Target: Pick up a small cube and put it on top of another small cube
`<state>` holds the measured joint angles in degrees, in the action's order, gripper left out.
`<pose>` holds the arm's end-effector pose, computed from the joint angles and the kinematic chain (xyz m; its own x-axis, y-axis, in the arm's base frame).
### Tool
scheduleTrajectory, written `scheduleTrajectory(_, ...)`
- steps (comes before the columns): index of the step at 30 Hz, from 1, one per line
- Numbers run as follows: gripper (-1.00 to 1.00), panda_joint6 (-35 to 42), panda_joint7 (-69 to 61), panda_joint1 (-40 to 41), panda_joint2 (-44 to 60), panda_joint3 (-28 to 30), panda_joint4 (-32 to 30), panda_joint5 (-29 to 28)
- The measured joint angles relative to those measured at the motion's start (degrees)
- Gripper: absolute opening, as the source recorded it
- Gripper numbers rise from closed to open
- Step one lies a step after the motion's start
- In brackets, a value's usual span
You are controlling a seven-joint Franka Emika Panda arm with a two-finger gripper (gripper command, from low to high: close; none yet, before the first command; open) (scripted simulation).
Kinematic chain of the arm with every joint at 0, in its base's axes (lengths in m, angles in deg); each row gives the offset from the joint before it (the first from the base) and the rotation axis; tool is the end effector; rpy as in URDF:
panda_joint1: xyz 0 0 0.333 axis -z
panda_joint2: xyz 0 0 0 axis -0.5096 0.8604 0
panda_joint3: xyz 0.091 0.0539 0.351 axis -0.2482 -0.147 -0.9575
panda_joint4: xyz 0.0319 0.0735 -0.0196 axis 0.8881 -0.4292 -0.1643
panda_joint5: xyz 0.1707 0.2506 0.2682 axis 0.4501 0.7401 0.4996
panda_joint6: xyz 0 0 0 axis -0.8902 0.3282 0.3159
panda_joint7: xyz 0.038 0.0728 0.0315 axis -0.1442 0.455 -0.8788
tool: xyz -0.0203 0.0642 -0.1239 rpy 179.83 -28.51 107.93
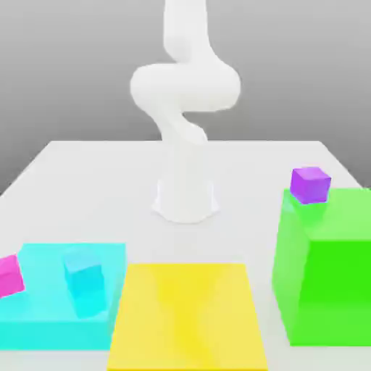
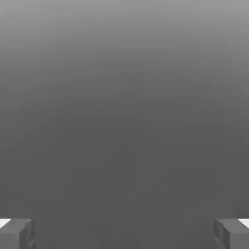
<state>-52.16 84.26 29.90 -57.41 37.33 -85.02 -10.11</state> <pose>0.3802 -0.0189 0.7023 0.5287 -0.7045 0.4734 -0.5139 -0.7096 -0.4821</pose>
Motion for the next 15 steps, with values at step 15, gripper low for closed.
scheduleTrajectory(15,0.00,-4.6,-24.6,-1.9,31.3,15.4,6.6,8.2)
